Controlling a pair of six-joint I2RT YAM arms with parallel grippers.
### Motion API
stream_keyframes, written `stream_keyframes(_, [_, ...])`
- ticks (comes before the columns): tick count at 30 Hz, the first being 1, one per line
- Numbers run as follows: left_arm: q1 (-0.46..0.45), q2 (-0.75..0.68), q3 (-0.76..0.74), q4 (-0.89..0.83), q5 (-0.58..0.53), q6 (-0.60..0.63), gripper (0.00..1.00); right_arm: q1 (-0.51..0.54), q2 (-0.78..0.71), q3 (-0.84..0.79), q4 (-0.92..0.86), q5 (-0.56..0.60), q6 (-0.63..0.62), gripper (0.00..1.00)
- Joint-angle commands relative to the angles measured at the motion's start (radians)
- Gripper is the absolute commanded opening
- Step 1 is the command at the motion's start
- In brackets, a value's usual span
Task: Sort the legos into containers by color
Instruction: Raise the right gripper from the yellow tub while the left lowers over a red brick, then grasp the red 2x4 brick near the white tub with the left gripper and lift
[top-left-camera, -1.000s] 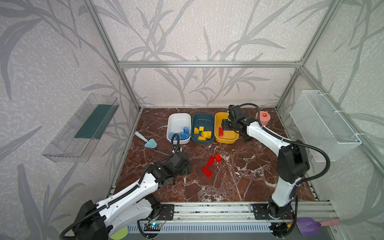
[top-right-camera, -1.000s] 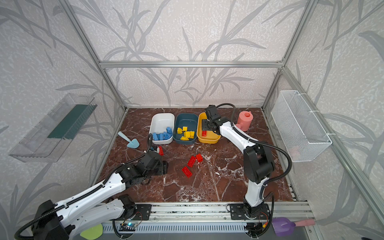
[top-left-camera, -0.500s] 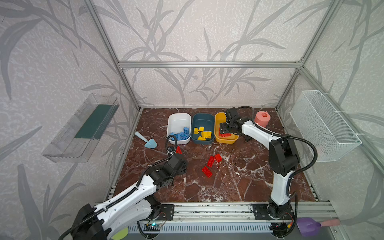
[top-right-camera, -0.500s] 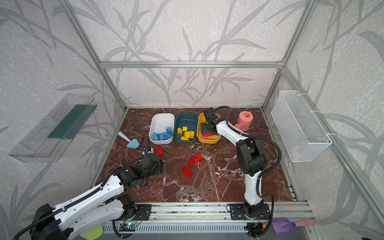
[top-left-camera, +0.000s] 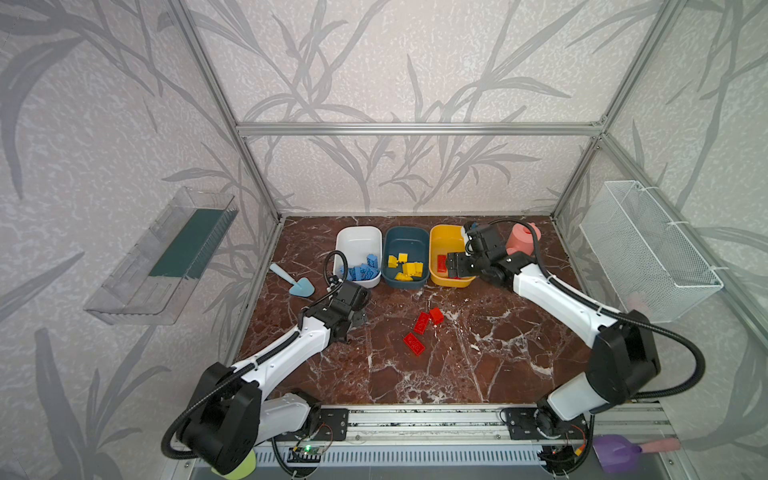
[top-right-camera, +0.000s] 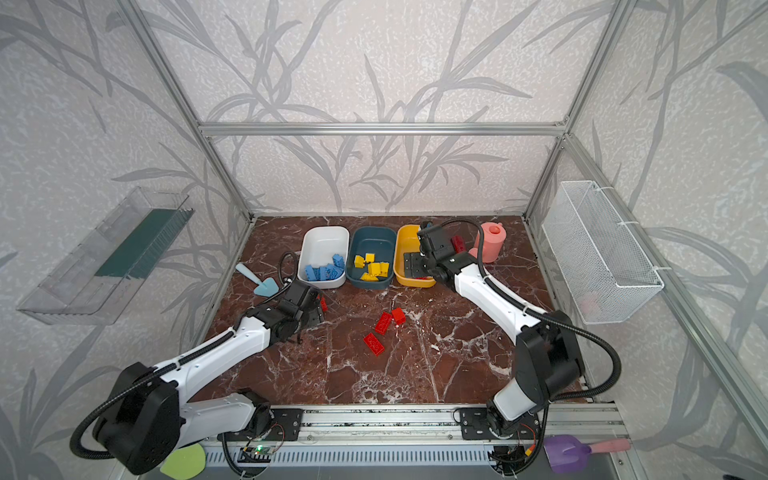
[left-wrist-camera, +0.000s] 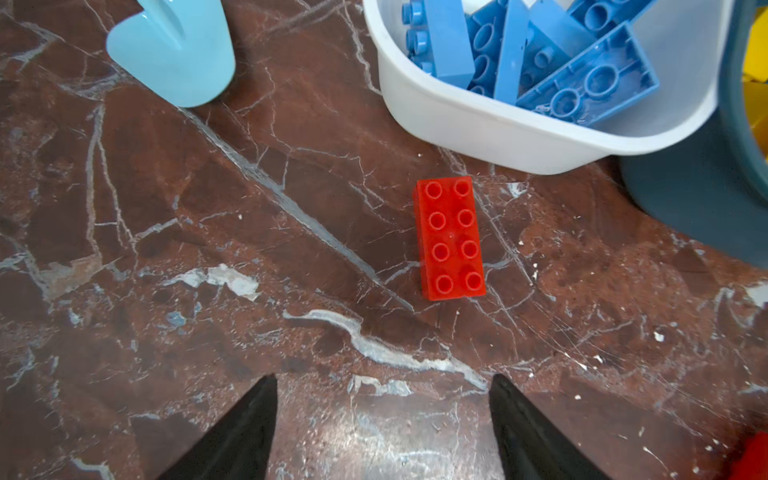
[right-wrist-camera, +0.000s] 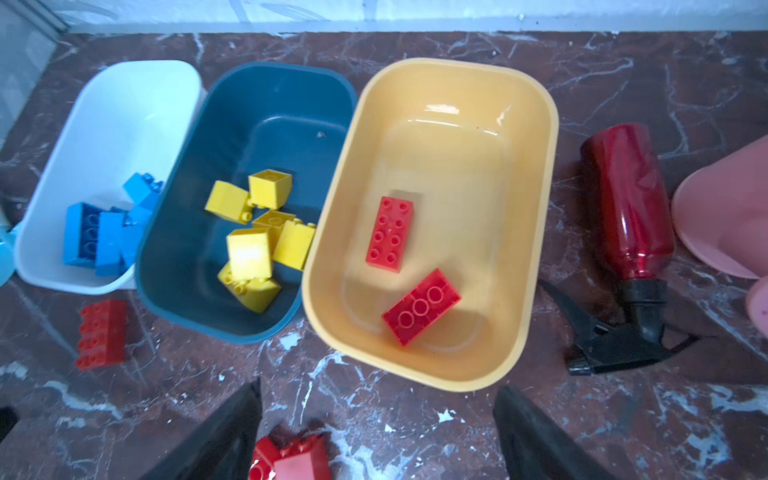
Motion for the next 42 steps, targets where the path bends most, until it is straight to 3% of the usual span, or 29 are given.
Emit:
stream_keyframes(1, [0.023,0.084,0.066,0.066,0.010,0.015,0.79,0.061,-0.087,-0.114,0.064,0.013,0.009,0.89])
stream_keyframes(8, [0.041,0.255,0.177,0.073,0.051,0.028,0.76,0.129,-0.247,-0.292,0.066,0.030,0.009,0.89])
stream_keyframes(16, [0.069,0.409,0.251,0.062,0.071,0.015,0.66,0.134,-0.365,-0.411,0.080,0.073,0.005,0.89])
stream_keyframes(24, [0.087,0.473,0.257,0.069,0.079,0.007,0.45,0.135,-0.344,-0.427,0.099,0.056,0.006,0.89])
stream_keyframes(31, [0.087,0.435,0.259,0.056,0.097,0.017,0.29,0.135,-0.362,-0.434,0.095,0.049,0.006,0.89])
stream_keyframes(37, [0.048,0.307,0.281,-0.005,0.094,0.053,0.27,0.135,-0.399,-0.445,0.082,0.023,0.012,0.89])
stream_keyframes(42, [-0.065,0.238,0.416,-0.081,0.059,0.109,0.27,0.134,-0.453,-0.491,0.089,-0.009,0.016,0.89])
